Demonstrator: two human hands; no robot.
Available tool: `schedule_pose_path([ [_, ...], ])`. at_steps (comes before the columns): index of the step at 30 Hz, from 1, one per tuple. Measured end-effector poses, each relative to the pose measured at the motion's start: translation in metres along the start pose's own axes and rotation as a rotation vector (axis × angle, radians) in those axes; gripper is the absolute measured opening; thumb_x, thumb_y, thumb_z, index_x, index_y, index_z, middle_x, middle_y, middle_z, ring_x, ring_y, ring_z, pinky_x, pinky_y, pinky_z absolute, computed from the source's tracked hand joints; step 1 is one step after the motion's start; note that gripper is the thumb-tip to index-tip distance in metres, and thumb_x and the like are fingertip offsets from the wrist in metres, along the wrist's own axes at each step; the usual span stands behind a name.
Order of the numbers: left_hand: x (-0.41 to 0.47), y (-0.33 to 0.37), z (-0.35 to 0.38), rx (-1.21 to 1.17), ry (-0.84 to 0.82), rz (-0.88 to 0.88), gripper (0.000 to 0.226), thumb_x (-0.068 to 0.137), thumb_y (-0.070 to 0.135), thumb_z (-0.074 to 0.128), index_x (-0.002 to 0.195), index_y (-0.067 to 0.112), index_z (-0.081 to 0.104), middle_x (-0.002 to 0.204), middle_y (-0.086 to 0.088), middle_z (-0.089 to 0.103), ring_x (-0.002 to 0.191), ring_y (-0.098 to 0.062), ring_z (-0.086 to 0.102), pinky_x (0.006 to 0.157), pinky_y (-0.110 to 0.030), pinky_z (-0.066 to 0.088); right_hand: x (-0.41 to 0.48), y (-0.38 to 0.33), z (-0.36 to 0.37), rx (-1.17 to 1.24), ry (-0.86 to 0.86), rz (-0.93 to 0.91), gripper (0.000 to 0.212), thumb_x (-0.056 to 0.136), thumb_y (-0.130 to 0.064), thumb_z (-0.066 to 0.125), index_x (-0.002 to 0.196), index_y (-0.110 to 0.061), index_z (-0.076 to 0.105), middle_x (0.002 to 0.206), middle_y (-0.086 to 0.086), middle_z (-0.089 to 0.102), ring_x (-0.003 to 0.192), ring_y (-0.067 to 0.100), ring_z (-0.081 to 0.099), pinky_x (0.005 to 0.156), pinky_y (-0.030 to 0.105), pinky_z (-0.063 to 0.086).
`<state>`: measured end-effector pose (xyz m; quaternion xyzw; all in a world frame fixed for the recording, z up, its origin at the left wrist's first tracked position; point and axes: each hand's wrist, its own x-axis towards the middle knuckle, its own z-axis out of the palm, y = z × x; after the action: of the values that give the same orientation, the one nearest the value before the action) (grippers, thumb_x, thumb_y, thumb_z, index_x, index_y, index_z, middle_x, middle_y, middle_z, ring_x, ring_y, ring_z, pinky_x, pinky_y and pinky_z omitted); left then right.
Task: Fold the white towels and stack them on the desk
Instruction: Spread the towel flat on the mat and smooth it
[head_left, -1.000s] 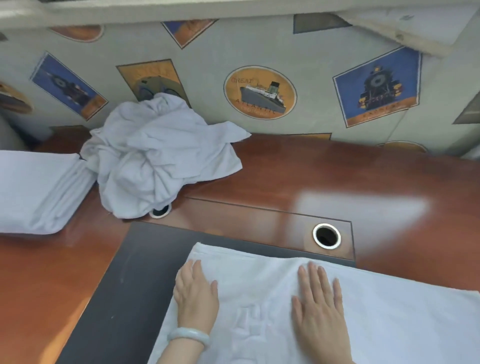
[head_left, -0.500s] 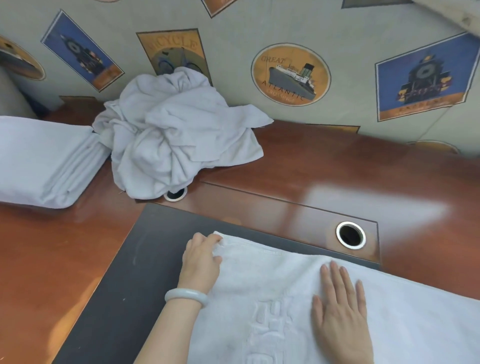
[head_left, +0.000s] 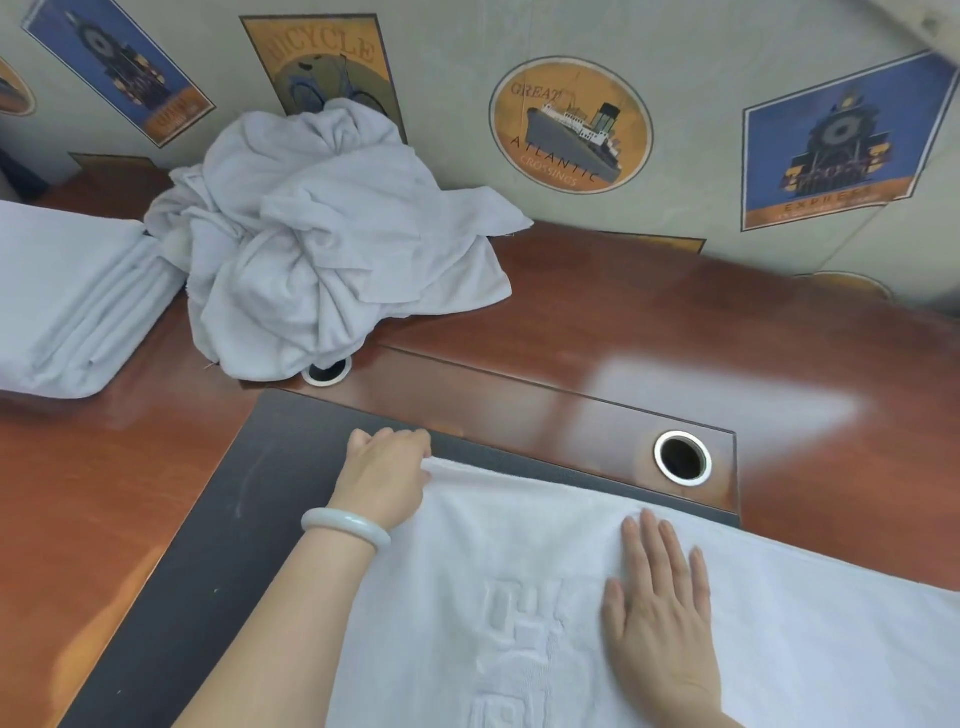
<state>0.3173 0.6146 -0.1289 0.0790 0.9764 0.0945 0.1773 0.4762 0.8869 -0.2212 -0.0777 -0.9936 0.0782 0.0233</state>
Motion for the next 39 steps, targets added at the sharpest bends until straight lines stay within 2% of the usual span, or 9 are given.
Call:
schedule_pose_path([
  [3, 0.009, -0.005, 0.008, -0.060, 0.103, -0.054, 0.010, 0.095, 0.021, 0.059, 0.100, 0.020, 0.050, 0.099, 0.002, 0.053, 0.099, -0.023, 0.053, 0.083, -0.033, 0.031, -0.001, 0.000, -0.001, -0.007, -0.011, -0.002, 0.065, 0.091, -0.035, 0.030, 0.152, -0.012, 0.033, 0.161, 0.004, 0.025, 0.150, 0.021, 0.019, 0.120, 0.049, 0.012],
  [7, -0.003, 0.010, 0.030, 0.014, 0.393, -0.079, 0.046, 0.068, 0.009, 0.082, 0.108, 0.010, 0.058, 0.108, -0.010, 0.052, 0.098, -0.031, 0.049, 0.083, -0.040, 0.040, 0.000, 0.000, 0.000, -0.007, -0.015, 0.004, 0.065, 0.091, -0.036, 0.030, 0.152, -0.012, 0.032, 0.161, 0.003, 0.025, 0.150, 0.020, 0.018, 0.119, 0.050, 0.013],
  [9, -0.031, 0.033, 0.051, 0.011, 0.442, 0.008, 0.051, 0.070, 0.016, 0.080, 0.116, 0.008, 0.060, 0.124, -0.014, 0.054, 0.115, -0.034, 0.048, 0.095, -0.044, 0.036, 0.000, 0.001, 0.001, -0.009, -0.021, 0.006, 0.066, 0.091, -0.036, 0.030, 0.153, -0.012, 0.031, 0.161, 0.003, 0.025, 0.149, 0.020, 0.018, 0.119, 0.050, 0.013],
  [12, -0.076, 0.058, 0.099, 0.050, 0.296, 0.134, 0.058, 0.092, 0.038, 0.050, 0.144, 0.012, 0.047, 0.155, -0.012, 0.036, 0.144, -0.032, 0.031, 0.112, -0.053, 0.025, -0.001, 0.002, 0.000, -0.009, -0.018, 0.009, 0.065, 0.092, -0.036, 0.030, 0.153, -0.012, 0.032, 0.161, 0.004, 0.025, 0.149, 0.020, 0.018, 0.119, 0.050, 0.013],
  [14, -0.090, 0.058, 0.116, 0.069, 0.217, 0.113, 0.062, 0.097, 0.045, 0.035, 0.153, 0.018, 0.033, 0.162, -0.008, 0.021, 0.150, -0.029, 0.020, 0.114, -0.058, 0.024, -0.001, 0.001, 0.000, -0.011, -0.021, 0.004, 0.065, 0.092, -0.035, 0.030, 0.153, -0.012, 0.032, 0.161, 0.004, 0.025, 0.149, 0.020, 0.018, 0.119, 0.050, 0.013],
  [22, -0.087, 0.058, 0.119, 0.067, 0.183, 0.059, 0.060, 0.099, 0.045, 0.026, 0.155, 0.021, 0.027, 0.165, -0.002, 0.013, 0.151, -0.024, 0.012, 0.116, -0.058, 0.022, -0.001, -0.002, -0.006, -0.043, -0.050, 0.015, 0.064, 0.093, -0.034, 0.029, 0.154, -0.014, 0.028, 0.161, 0.004, 0.024, 0.150, 0.019, 0.015, 0.120, 0.049, 0.010],
  [27, -0.087, 0.059, 0.121, 0.088, 0.192, 0.049, 0.063, 0.102, 0.045, 0.004, 0.155, 0.022, 0.027, 0.165, -0.001, 0.013, 0.152, -0.023, 0.011, 0.117, -0.057, 0.020, -0.001, -0.003, -0.007, -0.050, -0.073, 0.025, 0.064, 0.094, -0.035, 0.027, 0.155, -0.015, 0.024, 0.163, 0.002, 0.019, 0.151, 0.017, 0.010, 0.121, 0.048, 0.007],
  [34, -0.085, 0.055, 0.131, 0.118, 0.261, 0.047, 0.061, 0.099, 0.044, 0.019, 0.155, 0.023, 0.026, 0.165, 0.000, 0.013, 0.152, -0.021, 0.011, 0.118, -0.055, 0.017, -0.012, 0.005, -0.010, 0.020, -0.055, 0.023, 0.060, 0.099, -0.041, 0.025, 0.154, -0.018, 0.028, 0.162, 0.004, 0.022, 0.150, 0.019, 0.014, 0.120, 0.049, 0.001],
  [39, -0.083, 0.052, 0.135, 0.120, 0.286, 0.050, 0.062, 0.098, 0.046, 0.015, 0.156, 0.024, 0.022, 0.165, 0.002, 0.012, 0.152, -0.017, 0.008, 0.121, -0.051, 0.008, -0.097, 0.120, -0.033, -0.052, -0.044, 0.257, 0.064, 0.098, -0.050, 0.017, 0.157, -0.023, 0.017, 0.164, -0.003, 0.014, 0.151, 0.011, 0.005, 0.122, 0.049, 0.005],
])
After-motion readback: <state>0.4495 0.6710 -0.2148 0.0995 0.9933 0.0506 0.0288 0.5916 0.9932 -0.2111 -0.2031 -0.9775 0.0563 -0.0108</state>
